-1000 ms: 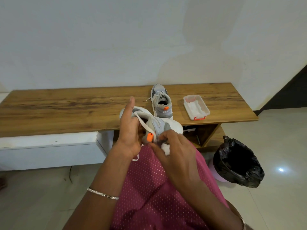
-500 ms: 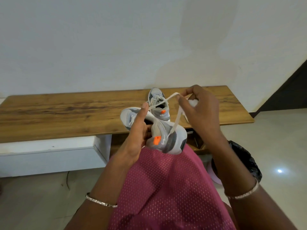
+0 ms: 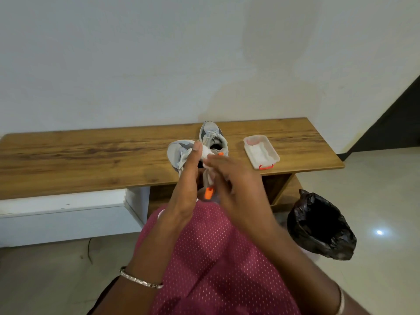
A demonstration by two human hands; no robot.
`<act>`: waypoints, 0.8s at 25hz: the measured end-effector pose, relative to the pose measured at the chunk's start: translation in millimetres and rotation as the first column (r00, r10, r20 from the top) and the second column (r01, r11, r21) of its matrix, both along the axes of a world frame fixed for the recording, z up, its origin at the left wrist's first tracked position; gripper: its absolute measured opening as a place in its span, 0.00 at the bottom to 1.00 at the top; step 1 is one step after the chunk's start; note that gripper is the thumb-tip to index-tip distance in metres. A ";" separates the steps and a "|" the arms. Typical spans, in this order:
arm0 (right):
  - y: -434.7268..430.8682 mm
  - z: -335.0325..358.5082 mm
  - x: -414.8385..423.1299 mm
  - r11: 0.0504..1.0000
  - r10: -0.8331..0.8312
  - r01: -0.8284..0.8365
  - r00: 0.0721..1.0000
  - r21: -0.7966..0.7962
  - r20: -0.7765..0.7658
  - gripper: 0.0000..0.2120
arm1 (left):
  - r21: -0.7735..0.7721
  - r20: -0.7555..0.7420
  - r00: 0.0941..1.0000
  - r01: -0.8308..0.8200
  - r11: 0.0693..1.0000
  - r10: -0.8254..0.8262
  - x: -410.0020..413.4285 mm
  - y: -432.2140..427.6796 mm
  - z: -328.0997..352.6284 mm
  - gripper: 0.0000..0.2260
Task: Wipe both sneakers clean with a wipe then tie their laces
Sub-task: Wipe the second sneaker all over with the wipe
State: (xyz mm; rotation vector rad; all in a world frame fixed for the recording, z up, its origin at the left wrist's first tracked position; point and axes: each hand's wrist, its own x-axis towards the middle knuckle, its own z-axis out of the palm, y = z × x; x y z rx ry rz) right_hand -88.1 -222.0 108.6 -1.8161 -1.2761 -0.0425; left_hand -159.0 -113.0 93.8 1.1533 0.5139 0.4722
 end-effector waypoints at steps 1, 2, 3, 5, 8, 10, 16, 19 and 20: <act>-3.8 -8.4 -10.1 1.000 0.014 -0.014 0.999 0.000 0.051 0.18 | -0.033 0.018 0.999 -0.034 0.999 0.034 -0.1 -0.3 1.6 0.28; -8.0 -17.0 -18.8 1.000 0.024 -0.025 0.996 0.004 0.087 0.21 | -0.065 0.036 0.997 -0.062 0.996 0.064 0.2 0.9 2.3 0.27; -11.3 -25.6 -25.9 0.999 0.033 -0.035 0.992 0.019 0.121 0.23 | -0.093 0.050 0.995 -0.084 0.992 0.089 0.2 2.9 2.7 0.27; -15.2 -37.5 -34.1 0.997 0.041 -0.053 0.982 0.057 0.186 0.21 | -0.109 0.081 0.991 -0.099 0.989 0.108 -0.4 7.8 -2.1 0.27; -9.6 -30.3 -24.9 0.996 -0.020 0.001 0.975 0.087 0.220 0.15 | -0.072 0.066 0.995 -0.076 0.995 0.081 -2.3 5.7 -2.6 0.29; -1.3 -16.5 -8.6 0.991 -0.096 0.076 0.978 0.111 0.187 0.15 | -0.066 0.068 0.996 -0.047 0.997 0.052 -3.2 0.5 -0.8 0.33; -10.5 -25.0 0.9 0.990 -0.136 0.138 0.983 -0.006 0.127 0.16 | -0.056 0.086 0.994 -0.066 0.996 0.071 -4.0 4.6 -5.2 0.33; -22.3 -36.3 -22.5 0.991 -0.133 0.134 0.975 0.006 0.177 0.19 | -0.109 0.108 0.989 -0.087 0.990 0.099 -1.6 9.8 -2.0 0.32; -22.0 -36.9 -23.0 0.989 -0.150 0.147 0.971 0.028 0.186 0.18 | -0.108 0.115 0.988 -0.092 0.990 0.104 -1.0 11.0 -3.4 0.32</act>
